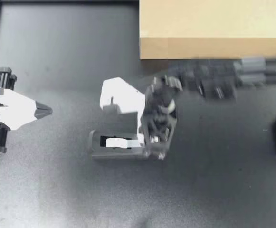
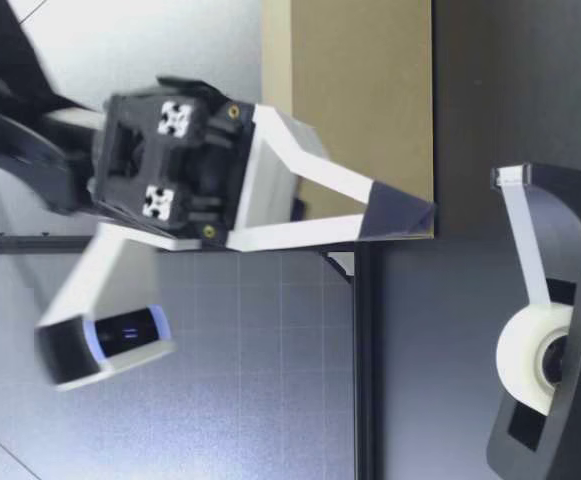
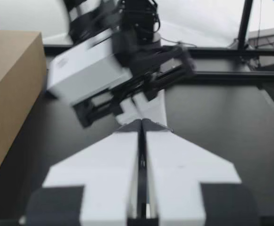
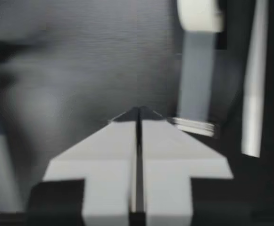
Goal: Cut a small piece of tape from the tape dispenser then place it on the cardboard box's edge.
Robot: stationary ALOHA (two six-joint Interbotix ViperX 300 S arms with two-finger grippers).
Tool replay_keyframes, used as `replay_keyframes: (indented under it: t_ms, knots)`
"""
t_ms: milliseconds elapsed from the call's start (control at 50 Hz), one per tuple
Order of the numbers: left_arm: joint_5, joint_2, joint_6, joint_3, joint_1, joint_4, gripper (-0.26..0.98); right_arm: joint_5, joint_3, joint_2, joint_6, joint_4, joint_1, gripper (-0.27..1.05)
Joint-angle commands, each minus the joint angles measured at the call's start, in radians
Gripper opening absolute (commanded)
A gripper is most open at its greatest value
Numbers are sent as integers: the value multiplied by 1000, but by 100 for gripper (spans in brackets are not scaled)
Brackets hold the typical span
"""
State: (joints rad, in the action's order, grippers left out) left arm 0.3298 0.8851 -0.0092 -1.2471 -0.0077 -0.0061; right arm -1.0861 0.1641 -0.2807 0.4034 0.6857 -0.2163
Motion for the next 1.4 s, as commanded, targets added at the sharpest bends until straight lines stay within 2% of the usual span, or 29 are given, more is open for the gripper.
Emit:
replay_keyframes:
  t_ms: [0,120,240,320,480,520,1120,1380]
  knots:
    - [9,-5,0,14,-2,-3,-12,-25,-26,-8,49,101,-41,-10]
    - [11,-5,-2,14,-2,-3,-12,-21,-41,-49,60,100,-75,-9]
    - [9,-5,-2,12,-2,-3,-12,-26,-60,-84,60,95,-97,-1]
    - [11,-6,-2,11,-2,-5,-12,-26,-72,-103,60,92,-98,9]
    - [9,-6,0,8,-2,-5,-12,-28,-95,-135,60,87,-98,41]
    - [9,-6,-2,6,-2,-5,-12,-32,-95,-140,58,87,-98,44]
    - [9,-6,0,-5,-2,-5,-12,-120,-109,-190,63,130,-97,43]
    - [9,-6,-2,-5,-2,-5,-12,-133,-109,-199,63,144,-87,35]
